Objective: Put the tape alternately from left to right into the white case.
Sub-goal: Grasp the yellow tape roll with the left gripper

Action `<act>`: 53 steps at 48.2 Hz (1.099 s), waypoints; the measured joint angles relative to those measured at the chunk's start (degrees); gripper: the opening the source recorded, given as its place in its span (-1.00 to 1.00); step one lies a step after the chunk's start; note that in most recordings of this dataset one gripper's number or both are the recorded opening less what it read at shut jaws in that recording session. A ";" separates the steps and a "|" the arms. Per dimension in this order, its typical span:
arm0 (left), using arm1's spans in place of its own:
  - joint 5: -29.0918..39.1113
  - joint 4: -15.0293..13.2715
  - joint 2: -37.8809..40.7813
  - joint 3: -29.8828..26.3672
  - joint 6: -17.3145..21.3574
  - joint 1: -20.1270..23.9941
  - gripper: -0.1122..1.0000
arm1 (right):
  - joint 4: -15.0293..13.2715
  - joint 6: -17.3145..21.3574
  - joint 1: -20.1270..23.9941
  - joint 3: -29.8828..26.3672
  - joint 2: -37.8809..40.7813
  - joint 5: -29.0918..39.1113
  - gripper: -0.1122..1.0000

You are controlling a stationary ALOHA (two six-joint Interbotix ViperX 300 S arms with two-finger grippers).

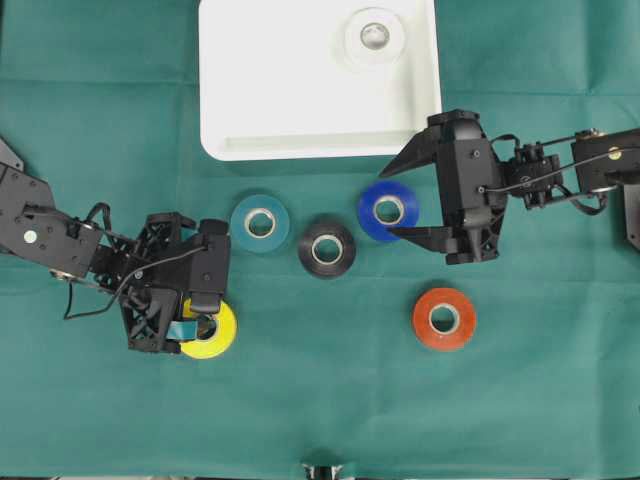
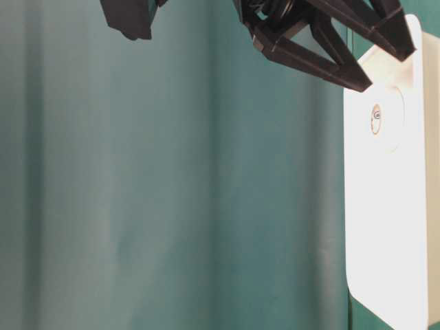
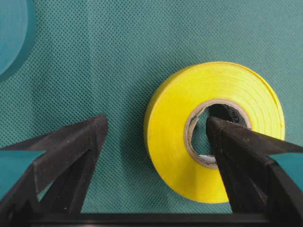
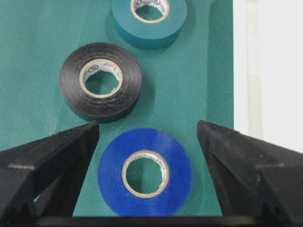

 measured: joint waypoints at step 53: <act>2.29 0.00 -4.13 -1.85 0.26 -3.43 -0.29 | 0.00 0.00 0.00 0.00 0.18 -0.09 0.73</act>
